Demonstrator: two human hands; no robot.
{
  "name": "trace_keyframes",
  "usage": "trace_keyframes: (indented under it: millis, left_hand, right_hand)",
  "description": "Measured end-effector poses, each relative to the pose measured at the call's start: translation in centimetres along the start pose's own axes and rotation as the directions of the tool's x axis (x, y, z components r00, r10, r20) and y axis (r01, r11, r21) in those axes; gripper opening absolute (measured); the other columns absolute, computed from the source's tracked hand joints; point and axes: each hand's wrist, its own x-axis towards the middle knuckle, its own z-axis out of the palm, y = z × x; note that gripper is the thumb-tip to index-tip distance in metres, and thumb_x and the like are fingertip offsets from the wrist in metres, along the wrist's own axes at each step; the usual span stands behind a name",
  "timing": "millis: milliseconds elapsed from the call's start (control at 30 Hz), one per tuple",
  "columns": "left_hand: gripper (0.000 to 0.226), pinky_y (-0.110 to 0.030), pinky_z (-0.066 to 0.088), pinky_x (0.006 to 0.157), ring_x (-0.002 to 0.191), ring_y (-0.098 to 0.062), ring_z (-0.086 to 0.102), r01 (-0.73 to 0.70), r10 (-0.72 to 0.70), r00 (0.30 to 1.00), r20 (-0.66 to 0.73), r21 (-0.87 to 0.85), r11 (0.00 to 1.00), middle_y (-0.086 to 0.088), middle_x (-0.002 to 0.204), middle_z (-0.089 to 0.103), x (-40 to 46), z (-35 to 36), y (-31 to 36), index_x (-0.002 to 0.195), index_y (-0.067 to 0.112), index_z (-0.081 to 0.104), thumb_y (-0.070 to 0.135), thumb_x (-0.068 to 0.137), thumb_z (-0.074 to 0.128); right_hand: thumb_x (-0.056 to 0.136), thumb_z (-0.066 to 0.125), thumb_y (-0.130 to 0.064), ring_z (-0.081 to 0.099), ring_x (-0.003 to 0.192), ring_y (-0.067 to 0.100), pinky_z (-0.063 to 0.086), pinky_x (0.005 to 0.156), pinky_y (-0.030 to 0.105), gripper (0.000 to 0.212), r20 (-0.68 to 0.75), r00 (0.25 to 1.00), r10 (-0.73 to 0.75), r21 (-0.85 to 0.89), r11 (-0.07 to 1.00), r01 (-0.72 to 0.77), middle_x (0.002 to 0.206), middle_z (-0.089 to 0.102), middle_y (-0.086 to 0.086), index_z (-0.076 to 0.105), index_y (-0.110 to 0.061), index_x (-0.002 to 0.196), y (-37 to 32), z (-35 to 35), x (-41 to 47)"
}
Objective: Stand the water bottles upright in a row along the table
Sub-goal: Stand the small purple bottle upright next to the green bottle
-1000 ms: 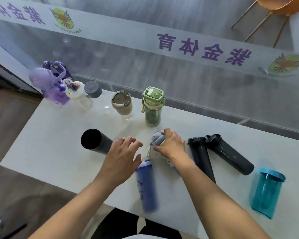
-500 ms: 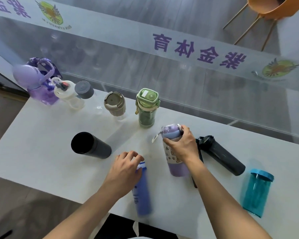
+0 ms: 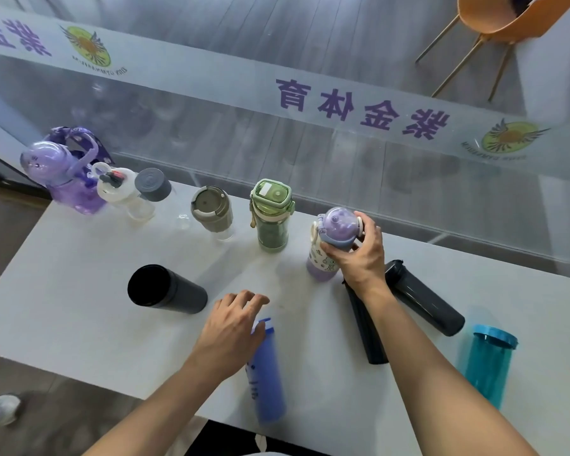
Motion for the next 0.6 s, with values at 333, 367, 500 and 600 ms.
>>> trace_keyframes:
  millis: [333, 367, 500, 600]
  left_hand:
    - [0.036, -0.035, 0.048, 0.088, 0.1, -0.024, 0.06, -0.023, 0.023, 1.0, 0.007, -0.006, 1.0, 0.005, 0.116, 0.062, 0.6, -0.5, 0.2, 0.122, 0.027, 0.059, 0.03, 0.087, 0.065]
    - [0.036, -0.035, 0.048, 0.088, 0.1, -0.024, 0.06, -0.027, 0.027, 1.0, 0.007, -0.006, 1.0, 0.005, 0.116, 0.062, 0.6, -0.6, 0.2, 0.122, 0.027, 0.059, 0.03, 0.087, 0.065]
    - [0.036, -0.035, 0.048, 0.086, 0.099, -0.025, 0.06, -0.05, 0.05, 0.999, 0.01, -0.006, 0.999, 0.004, 0.115, 0.063, 1.0, -0.5, 0.0, 0.122, 0.026, 0.06, 0.03, 0.086, 0.067]
    - [0.037, -0.036, 0.049, 0.085, 0.098, -0.027, 0.061, -0.076, 0.076, 0.997, 0.026, -0.017, 0.997, 0.002, 0.114, 0.063, 1.7, -0.2, 0.4, 0.121, 0.026, 0.06, 0.029, 0.085, 0.067]
  right_hand:
    - [0.053, 0.089, -0.05, 0.057, 0.111, 0.017, 0.056, 0.091, 0.043, 0.085, -0.053, 0.997, -0.054, 0.005, 0.999, 0.054, 0.121, 0.05, 0.0, 0.049, -0.029, 0.125, 0.3, 0.0, -0.4]
    - [0.053, 0.088, -0.051, 0.056, 0.111, 0.016, 0.056, 0.092, 0.043, 0.086, -0.057, 0.997, -0.051, 0.005, 0.999, 0.052, 0.121, 0.05, 0.001, 0.05, -0.027, 0.126, 0.1, 0.1, -0.4]
    - [0.052, 0.085, -0.054, 0.055, 0.109, 0.013, 0.054, 0.094, 0.039, 0.092, -0.063, 0.998, -0.017, -0.039, 0.999, 0.015, 0.122, 0.049, 0.002, 0.049, -0.022, 0.131, -0.3, 0.1, -0.6]
    - [0.058, 0.09, -0.043, 0.054, 0.114, 0.015, 0.05, 0.101, 0.033, 0.098, -0.043, 0.999, 0.013, -0.105, 0.994, -0.017, 0.125, 0.046, 0.0, 0.043, -0.021, 0.141, -0.5, -0.3, -0.8]
